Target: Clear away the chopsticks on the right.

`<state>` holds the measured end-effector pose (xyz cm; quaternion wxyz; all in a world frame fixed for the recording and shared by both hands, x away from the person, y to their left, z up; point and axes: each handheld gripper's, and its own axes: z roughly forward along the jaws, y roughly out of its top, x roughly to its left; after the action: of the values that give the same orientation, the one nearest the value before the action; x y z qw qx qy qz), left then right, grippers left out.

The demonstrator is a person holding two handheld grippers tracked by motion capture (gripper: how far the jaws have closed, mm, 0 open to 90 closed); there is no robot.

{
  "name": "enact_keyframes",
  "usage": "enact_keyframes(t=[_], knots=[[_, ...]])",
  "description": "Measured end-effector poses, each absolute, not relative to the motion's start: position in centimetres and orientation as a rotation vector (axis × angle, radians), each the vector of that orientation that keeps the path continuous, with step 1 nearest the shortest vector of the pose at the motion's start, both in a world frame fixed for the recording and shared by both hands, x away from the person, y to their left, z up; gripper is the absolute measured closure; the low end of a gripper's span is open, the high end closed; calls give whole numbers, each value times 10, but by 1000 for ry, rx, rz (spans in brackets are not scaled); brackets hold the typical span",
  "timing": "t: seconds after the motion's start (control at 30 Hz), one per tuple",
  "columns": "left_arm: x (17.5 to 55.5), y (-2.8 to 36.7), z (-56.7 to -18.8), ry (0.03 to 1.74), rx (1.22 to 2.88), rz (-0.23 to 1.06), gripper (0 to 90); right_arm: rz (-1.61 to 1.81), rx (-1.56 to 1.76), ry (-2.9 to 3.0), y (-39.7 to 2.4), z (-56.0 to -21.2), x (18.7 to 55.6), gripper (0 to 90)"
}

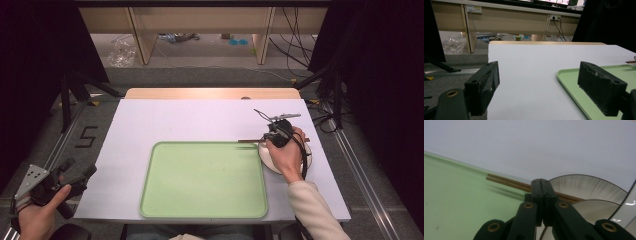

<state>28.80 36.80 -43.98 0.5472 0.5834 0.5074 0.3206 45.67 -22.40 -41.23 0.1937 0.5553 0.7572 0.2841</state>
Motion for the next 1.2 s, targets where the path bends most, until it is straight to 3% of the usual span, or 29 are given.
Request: enact_keyframes(t=[0.37,0.93,1.03,1.13,1.2], knots=[[288,368,-440,1200,1374,755,176,607,1593,2181,-212,-431,491,900],[288,368,-440,1203,1382,757,177,558,1598,2199,-209,-436,499,898],[288,368,-440,1199,1377,756,177,574,1493,2220,-207,-427,500,811],[289,369,-440,1193,1395,758,177,491,1097,2377,-202,-409,503,684],[289,369,-440,1194,1395,759,177,418,934,2419,-199,-405,503,662]])
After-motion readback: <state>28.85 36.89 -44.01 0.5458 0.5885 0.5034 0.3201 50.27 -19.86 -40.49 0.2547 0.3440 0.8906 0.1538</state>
